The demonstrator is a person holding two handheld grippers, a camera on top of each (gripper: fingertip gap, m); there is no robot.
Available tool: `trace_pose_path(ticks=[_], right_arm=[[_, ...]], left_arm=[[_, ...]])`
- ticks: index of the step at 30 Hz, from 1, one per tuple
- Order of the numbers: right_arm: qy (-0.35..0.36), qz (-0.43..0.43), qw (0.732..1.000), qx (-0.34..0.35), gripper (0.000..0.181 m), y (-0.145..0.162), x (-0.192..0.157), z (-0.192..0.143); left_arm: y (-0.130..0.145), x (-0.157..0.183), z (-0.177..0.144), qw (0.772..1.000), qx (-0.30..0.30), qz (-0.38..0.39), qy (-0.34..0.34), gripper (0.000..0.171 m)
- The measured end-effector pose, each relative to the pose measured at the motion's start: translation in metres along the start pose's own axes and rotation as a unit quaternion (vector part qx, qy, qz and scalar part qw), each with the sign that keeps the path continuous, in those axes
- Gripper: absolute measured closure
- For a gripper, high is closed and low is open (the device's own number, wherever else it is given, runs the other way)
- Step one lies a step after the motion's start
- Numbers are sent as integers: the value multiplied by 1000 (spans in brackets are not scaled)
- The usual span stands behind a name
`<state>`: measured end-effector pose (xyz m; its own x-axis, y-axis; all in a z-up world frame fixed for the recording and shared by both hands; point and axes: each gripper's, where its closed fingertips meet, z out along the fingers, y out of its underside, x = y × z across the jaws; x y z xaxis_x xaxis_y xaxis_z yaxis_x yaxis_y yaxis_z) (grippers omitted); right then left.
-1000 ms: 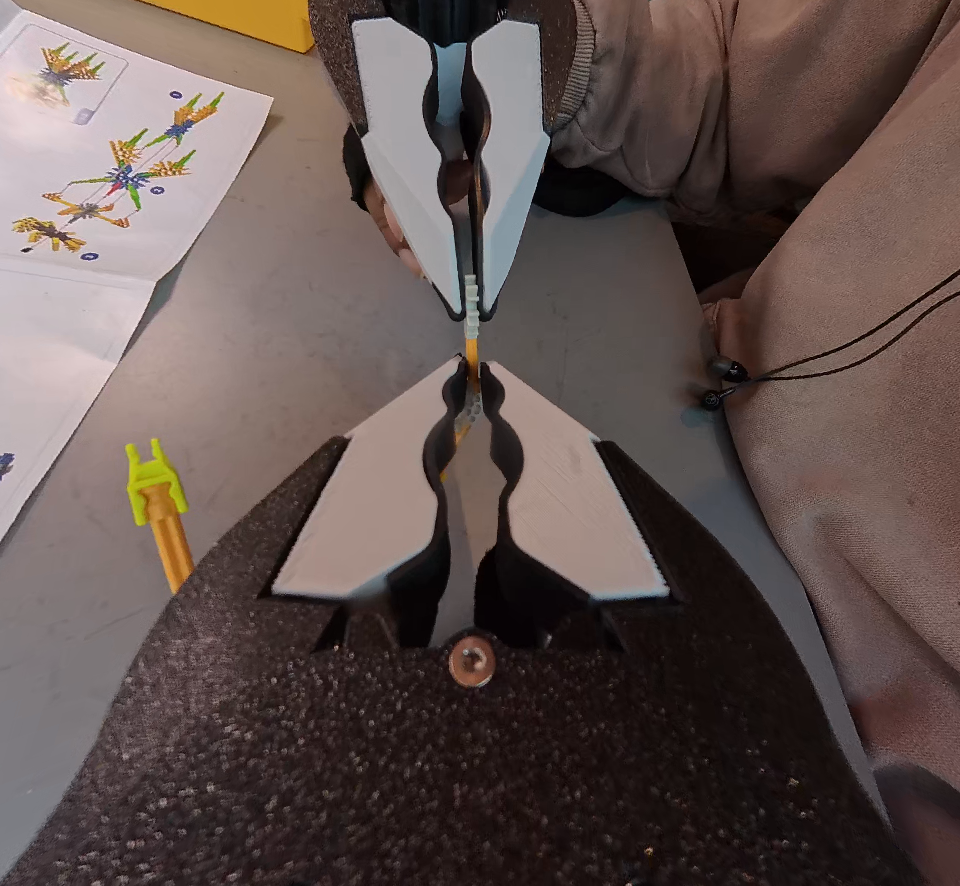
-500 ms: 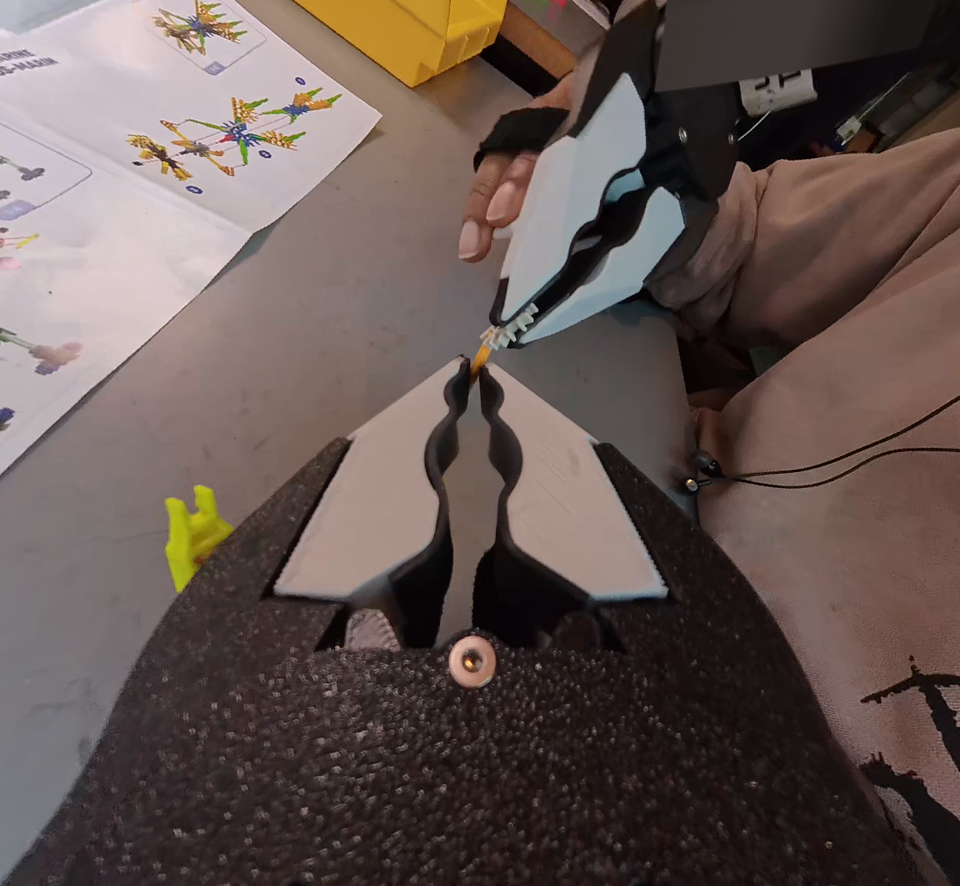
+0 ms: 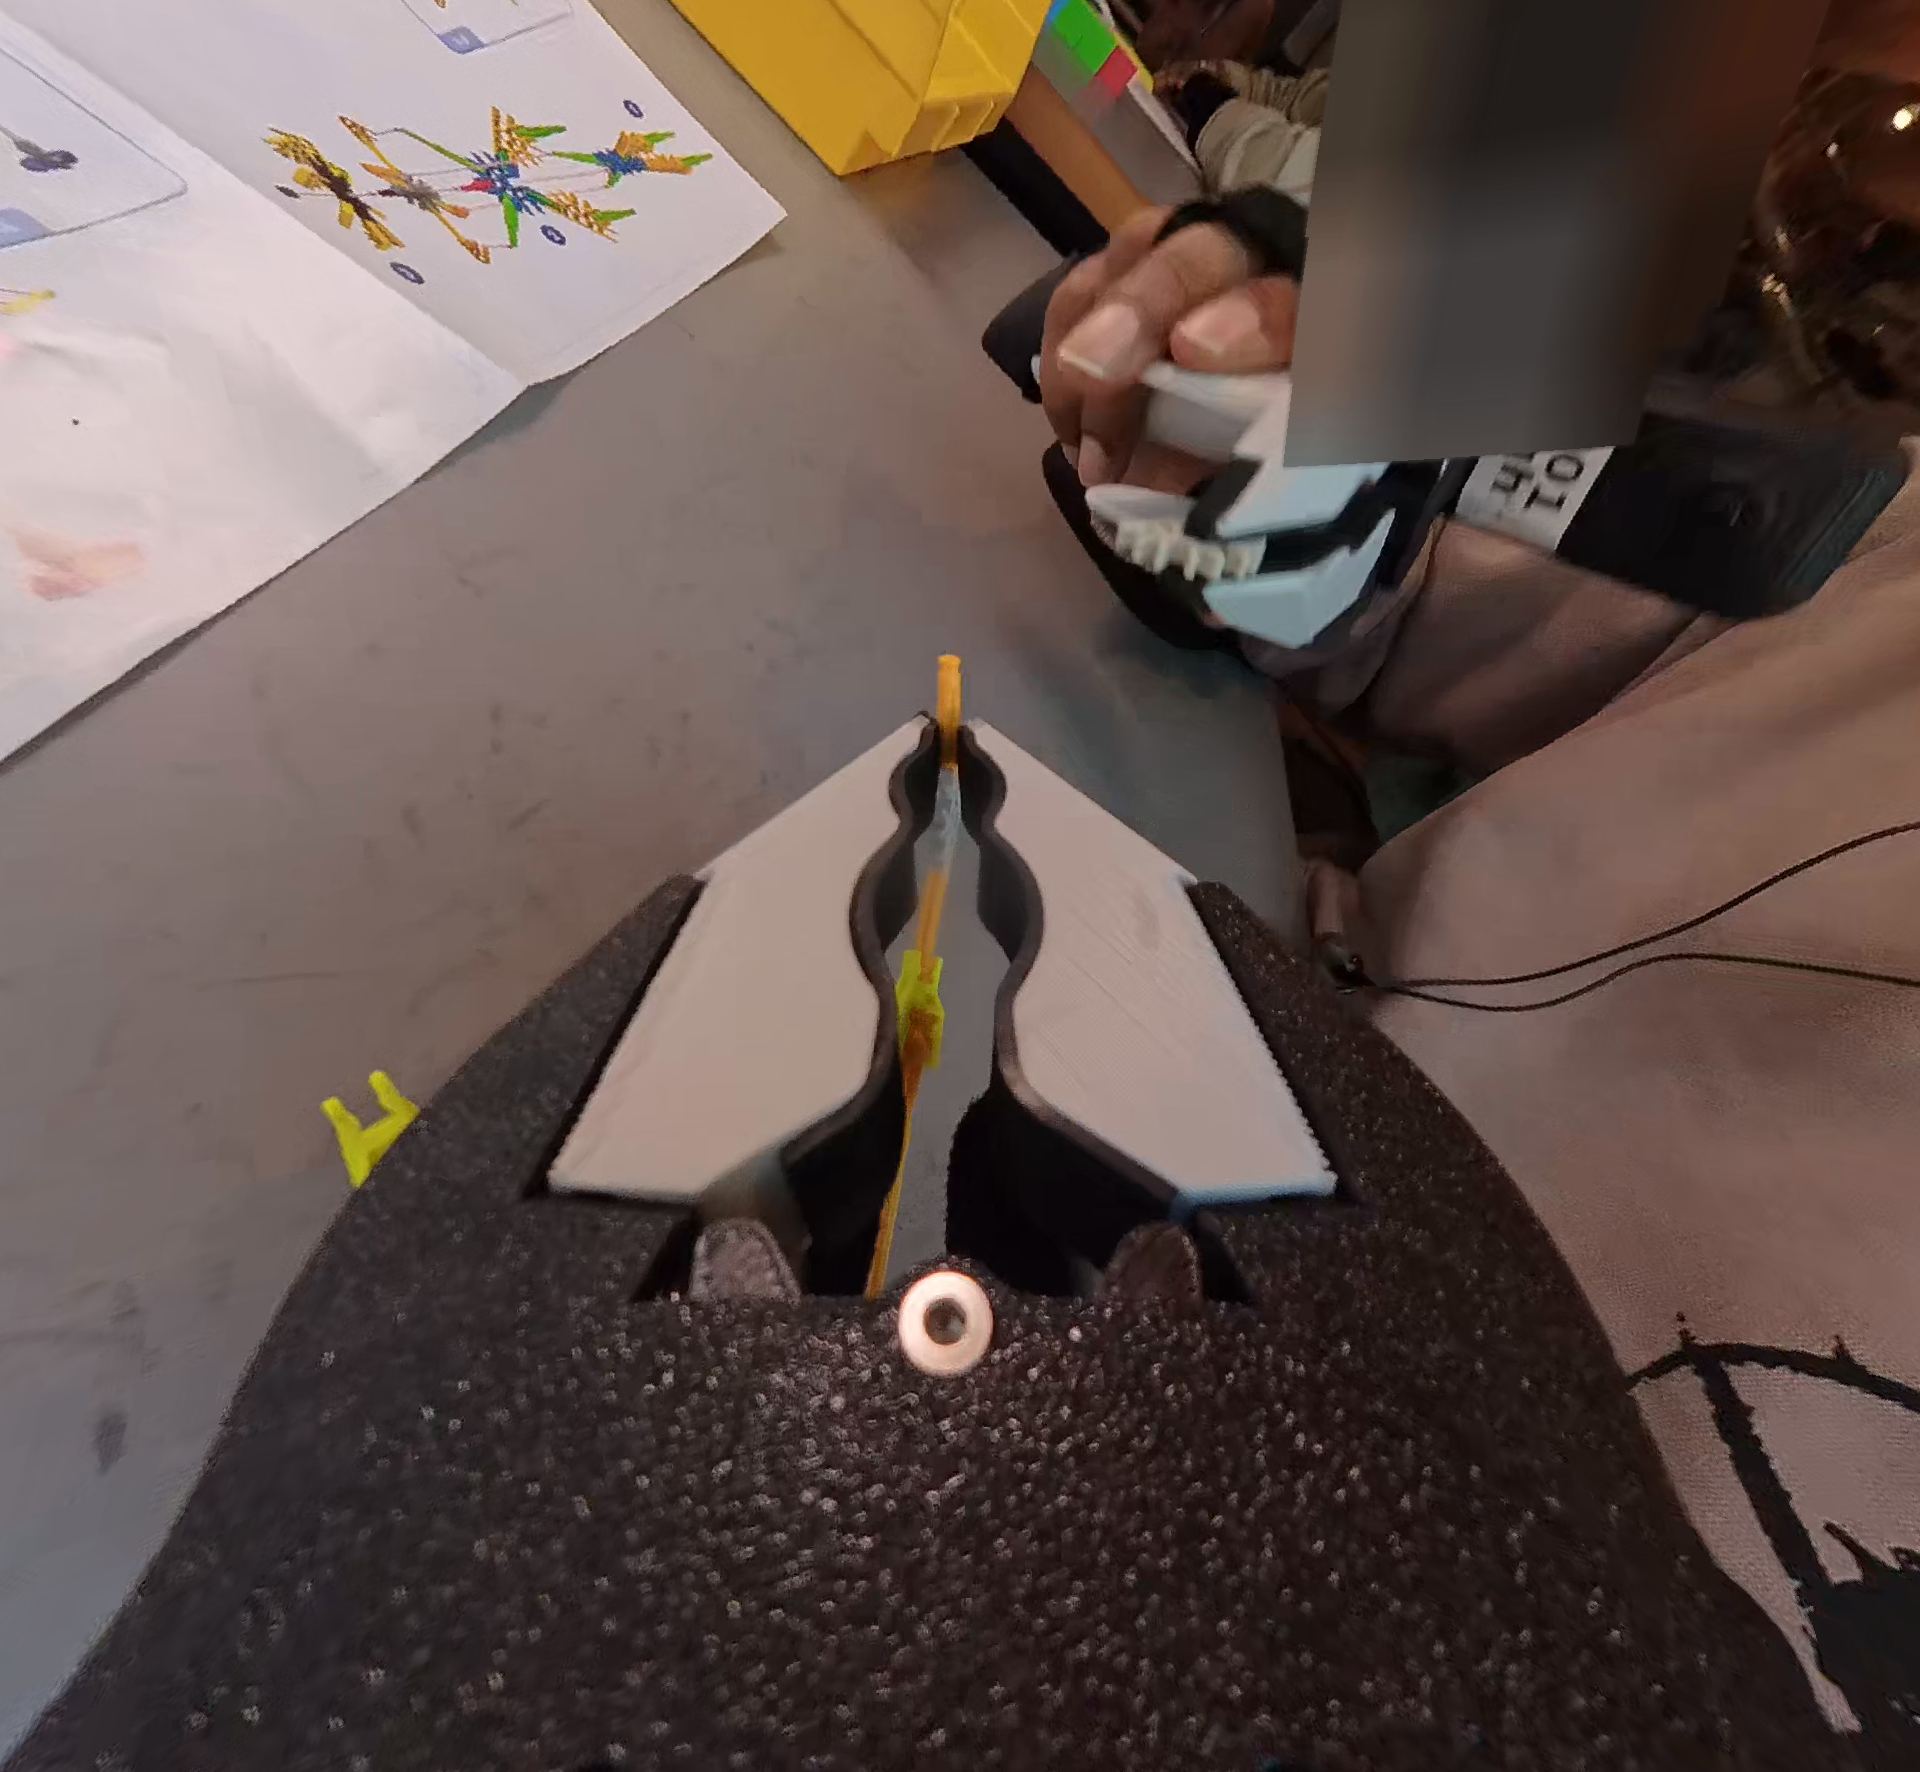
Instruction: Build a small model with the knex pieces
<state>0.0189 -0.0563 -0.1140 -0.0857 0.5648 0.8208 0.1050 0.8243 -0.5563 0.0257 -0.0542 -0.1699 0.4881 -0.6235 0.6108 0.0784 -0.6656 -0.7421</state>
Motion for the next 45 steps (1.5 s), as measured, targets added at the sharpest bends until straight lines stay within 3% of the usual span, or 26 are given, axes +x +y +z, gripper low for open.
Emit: trace_pose_path(ticks=[3, 6, 9, 10, 12, 14, 17, 19, 21, 23, 33, 36, 41, 45], right_arm=[[-83, 168, 982, -37, 179, 31, 1, -2], [-249, 317, 905, -137, 179, 67, -42, -16], [-319, 400, 832, -215, 174, 90, -70, -30], [-315, 418, 823, -221, 171, 93, -71, -29], [-290, 444, 820, -215, 157, 93, -60, -25], [-271, 453, 833, -167, 156, 80, -44, -20], [-308, 527, 790, -59, 158, 33, -32, -20], [-332, 541, 772, -36, 160, 18, -38, -20], [-340, 528, 777, -45, 175, 18, -48, -18], [-339, 520, 782, -48, 179, 19, -51, -17], [-360, 476, 802, -20, 179, 13, -45, -30], [-368, 468, 803, -16, 179, 10, -48, -32], [-359, 486, 797, -13, 173, 10, -47, -28], [-342, 481, 807, -13, 179, 13, -46, -24]], left_arm=[[11, 0, 11, 998, -38, 47, -28, 169], [13, 2, 15, 996, -49, 69, -32, 169], [10, 6, 14, 997, -40, 70, -18, 169], [9, 8, 14, 997, -37, 73, -13, 169], [9, 11, 15, 996, -37, 82, -9, 169], [10, 14, 16, 994, -40, 99, -8, 169], [11, 19, 19, 991, -44, 127, -9, 168], [11, 21, 20, 988, -46, 144, -12, 168], [11, 22, 21, 987, -45, 154, -16, 168], [13, 21, 20, 986, -51, 158, -21, 168], [18, 19, 16, 975, -72, 206, -44, 154], [23, 28, 20, 977, -80, 197, -9, 166], [20, 26, 18, 980, -75, 185, -12, 168], [20, 24, 17, 981, -75, 178, -18, 168]])
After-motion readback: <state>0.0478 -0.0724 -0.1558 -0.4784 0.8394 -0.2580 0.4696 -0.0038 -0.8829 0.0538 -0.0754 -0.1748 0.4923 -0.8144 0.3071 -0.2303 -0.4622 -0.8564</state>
